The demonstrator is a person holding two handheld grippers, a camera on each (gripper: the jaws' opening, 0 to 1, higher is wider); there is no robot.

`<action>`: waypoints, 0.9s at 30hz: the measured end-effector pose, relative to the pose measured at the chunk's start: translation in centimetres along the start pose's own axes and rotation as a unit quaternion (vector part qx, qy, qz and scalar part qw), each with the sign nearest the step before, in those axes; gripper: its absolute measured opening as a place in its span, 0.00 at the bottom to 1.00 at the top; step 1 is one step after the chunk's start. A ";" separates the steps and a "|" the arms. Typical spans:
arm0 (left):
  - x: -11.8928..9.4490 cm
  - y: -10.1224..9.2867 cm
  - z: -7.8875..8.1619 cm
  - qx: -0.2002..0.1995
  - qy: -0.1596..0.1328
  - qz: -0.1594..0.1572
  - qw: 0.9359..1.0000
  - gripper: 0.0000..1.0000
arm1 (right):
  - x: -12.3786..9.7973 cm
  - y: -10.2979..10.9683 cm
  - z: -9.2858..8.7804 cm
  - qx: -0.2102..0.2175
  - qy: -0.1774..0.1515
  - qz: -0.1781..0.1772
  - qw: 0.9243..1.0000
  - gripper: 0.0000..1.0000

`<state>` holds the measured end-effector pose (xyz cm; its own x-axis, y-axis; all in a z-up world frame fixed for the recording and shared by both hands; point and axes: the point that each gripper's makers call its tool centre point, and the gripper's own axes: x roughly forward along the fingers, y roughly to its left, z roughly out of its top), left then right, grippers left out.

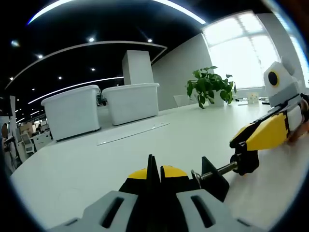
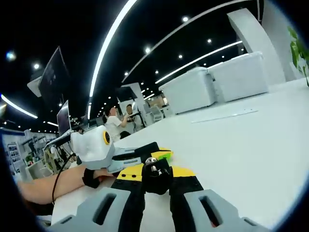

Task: Clamp the fixed fixture on the desktop, loosen the retaining clip, secure it to the edge of the desk, and tighten the retaining clip.

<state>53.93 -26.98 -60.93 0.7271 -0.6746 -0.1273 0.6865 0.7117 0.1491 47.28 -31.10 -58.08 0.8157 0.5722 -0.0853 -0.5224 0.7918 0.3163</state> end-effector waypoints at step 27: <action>0.0 0.0 0.0 -0.001 0.000 0.001 1.000 0.07 | -0.1 1.2 -0.3 -0.223 0.011 -0.012 0.975 0.19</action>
<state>53.96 -26.94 -60.92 0.7290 -0.6725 -0.1277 0.6845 0.7138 0.1483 46.46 -30.11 -57.98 0.8257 0.5536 -0.1083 -0.5638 0.8160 -0.1271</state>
